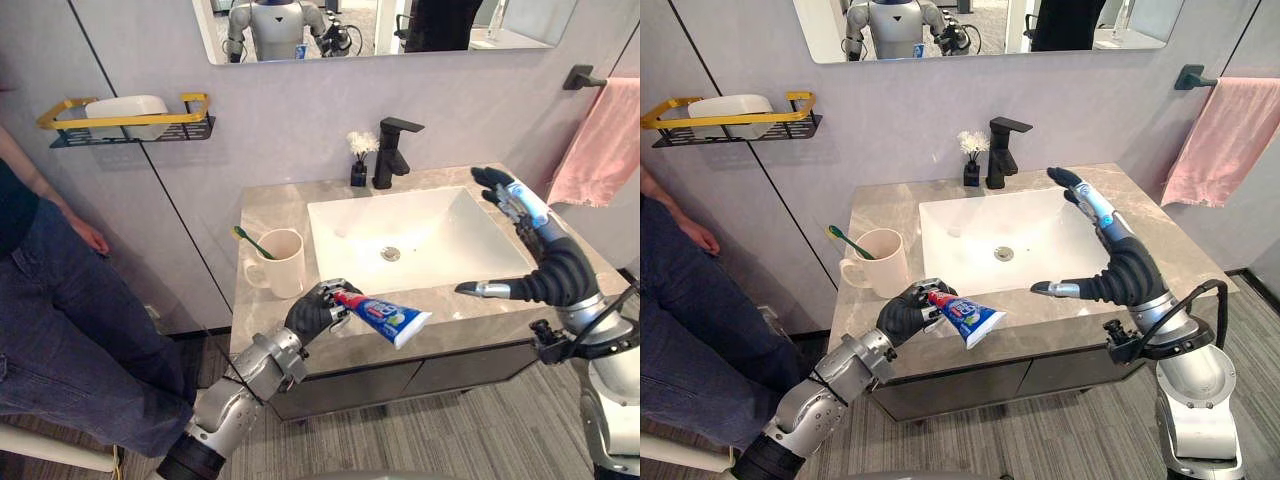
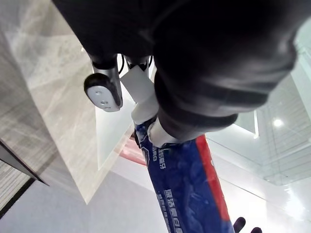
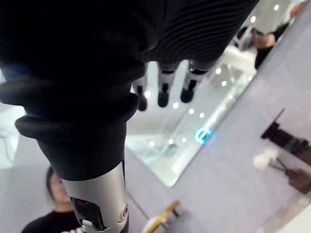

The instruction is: Organize washtable

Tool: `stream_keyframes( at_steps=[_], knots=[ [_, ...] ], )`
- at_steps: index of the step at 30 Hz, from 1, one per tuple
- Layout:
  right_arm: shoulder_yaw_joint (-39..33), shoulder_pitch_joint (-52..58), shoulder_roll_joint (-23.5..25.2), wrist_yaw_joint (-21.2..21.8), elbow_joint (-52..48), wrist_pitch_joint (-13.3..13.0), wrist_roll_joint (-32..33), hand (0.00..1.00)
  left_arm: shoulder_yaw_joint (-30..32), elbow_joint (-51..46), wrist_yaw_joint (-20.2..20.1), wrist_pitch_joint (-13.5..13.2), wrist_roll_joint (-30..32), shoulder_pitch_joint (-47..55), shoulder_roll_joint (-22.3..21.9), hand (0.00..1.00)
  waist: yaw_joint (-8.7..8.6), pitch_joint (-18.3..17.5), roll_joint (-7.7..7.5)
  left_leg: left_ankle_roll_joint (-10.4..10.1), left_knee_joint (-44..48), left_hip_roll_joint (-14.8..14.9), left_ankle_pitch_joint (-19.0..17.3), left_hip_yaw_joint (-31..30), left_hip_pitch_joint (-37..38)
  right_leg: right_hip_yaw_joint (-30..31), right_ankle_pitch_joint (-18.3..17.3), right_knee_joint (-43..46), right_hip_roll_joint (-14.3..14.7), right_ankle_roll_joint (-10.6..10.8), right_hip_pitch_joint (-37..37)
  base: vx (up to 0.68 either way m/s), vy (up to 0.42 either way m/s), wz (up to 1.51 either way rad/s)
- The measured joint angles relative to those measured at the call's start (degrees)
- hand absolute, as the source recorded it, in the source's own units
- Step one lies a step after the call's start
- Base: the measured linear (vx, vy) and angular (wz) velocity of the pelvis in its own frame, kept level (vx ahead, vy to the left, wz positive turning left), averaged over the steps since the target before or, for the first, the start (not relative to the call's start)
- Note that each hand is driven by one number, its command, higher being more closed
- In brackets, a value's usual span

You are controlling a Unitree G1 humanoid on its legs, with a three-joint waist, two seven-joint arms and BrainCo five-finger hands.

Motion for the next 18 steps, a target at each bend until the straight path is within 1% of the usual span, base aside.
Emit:
stream_keyframes(
  at_steps=[4,6,7,10,13,17,18],
  knots=[
    [-5.3,-0.2,0.2,-1.0,0.2,0.0,0.0,0.00,3.2,0.0,0.1,-0.1,0.0,0.2,0.1,1.00,-0.01,0.0,-0.12,0.0,-0.1,0.0,0.0,0.0,0.0,0.0,0.0,-0.2,0.0,0.0,0.0,0.00,0.000,0.00],
    [-5.7,-0.3,0.2,-0.9,0.2,0.0,0.0,0.00,3.4,-0.1,0.0,-0.1,-0.1,0.5,0.2,1.00,-0.02,0.0,-0.17,0.0,-0.1,0.0,0.0,0.1,0.0,0.0,0.0,-0.2,0.0,0.0,0.0,0.00,0.000,-0.02],
    [-3.9,-0.3,-0.7,2.5,0.1,0.0,0.5,0.00,3.3,-3.5,-1.2,-0.1,-0.5,2.9,1.3,1.00,0.03,0.3,-0.74,0.0,-0.1,0.1,0.0,0.2,0.0,0.2,0.0,-0.4,0.1,0.0,-0.1,0.00,0.000,-0.03],
    [-3.4,-0.3,-2.1,3.4,0.1,0.0,0.5,0.00,3.3,-4.2,-1.3,-0.1,-0.8,2.9,1.8,1.00,0.02,0.3,-0.74,0.0,-0.1,0.1,0.0,0.3,0.0,0.2,0.0,-0.5,0.1,0.0,0.0,0.00,0.000,0.00],
    [-3.1,-0.3,-2.3,3.5,-0.2,0.0,0.6,0.00,3.3,-4.2,-1.3,-0.1,-1.3,2.9,2.0,1.00,0.01,0.3,-0.73,0.0,-0.1,0.1,-0.1,0.3,-0.1,0.2,0.0,-0.6,0.1,0.0,0.0,0.00,0.000,0.00],
    [-0.1,-0.3,-2.9,5.9,-1.3,0.1,4.4,0.00,3.1,-4.2,-1.4,-0.1,-2.4,2.9,3.0,1.00,-0.05,0.3,-0.71,0.0,-0.1,0.1,-0.1,0.3,-0.1,0.2,0.0,-0.6,0.1,0.0,0.0,0.00,0.000,0.00],
    [1.8,-0.2,-3.1,6.7,-1.9,0.2,5.8,0.00,2.8,-4.2,-1.4,-0.1,-2.4,2.9,3.5,1.00,-0.07,0.4,-0.66,0.0,-0.1,0.1,-0.1,0.2,-0.1,0.2,0.0,-0.7,0.1,0.0,0.0,0.00,0.000,0.00]
  ],
)
